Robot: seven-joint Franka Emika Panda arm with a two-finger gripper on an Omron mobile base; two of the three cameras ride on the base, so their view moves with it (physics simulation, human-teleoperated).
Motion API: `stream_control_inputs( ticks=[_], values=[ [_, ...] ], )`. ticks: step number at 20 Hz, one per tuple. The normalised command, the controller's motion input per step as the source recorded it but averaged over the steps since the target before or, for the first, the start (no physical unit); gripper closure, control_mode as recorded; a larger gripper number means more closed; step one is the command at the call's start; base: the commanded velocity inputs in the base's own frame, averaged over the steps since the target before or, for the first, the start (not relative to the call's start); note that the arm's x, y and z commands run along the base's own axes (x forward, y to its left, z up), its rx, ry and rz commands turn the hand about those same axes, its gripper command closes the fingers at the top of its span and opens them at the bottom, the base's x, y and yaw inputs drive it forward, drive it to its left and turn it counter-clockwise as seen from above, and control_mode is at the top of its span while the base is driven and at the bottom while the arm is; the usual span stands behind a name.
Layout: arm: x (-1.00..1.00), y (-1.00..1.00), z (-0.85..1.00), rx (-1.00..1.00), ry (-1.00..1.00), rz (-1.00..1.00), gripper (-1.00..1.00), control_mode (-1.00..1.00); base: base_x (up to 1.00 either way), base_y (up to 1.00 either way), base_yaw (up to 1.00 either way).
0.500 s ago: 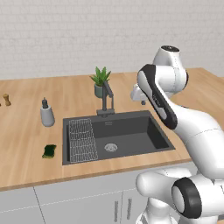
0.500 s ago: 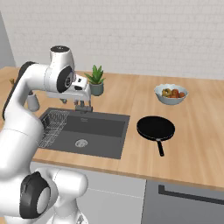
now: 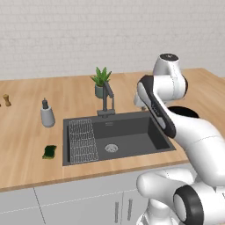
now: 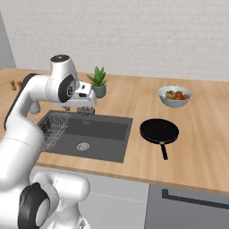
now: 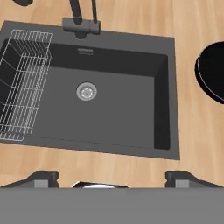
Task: Pick the pan and sponge and place them into the sink. Then turn on the water.
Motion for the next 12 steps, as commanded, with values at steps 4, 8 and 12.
stream_control_inputs(
  ticks=[4, 8, 12],
  values=[
    [0.00, -0.67, -0.13, -0.04, -0.06, 0.00, -1.00, -1.00, 0.00, 0.00, 0.00],
    [0.00, -0.71, -0.11, -0.05, 0.00, 0.00, -1.00, -1.00, 0.00, 0.00, 0.00],
    [0.00, -0.58, -0.20, -0.08, 0.00, -0.02, -1.00, -1.00, 0.00, 0.00, 0.00]
  ],
)
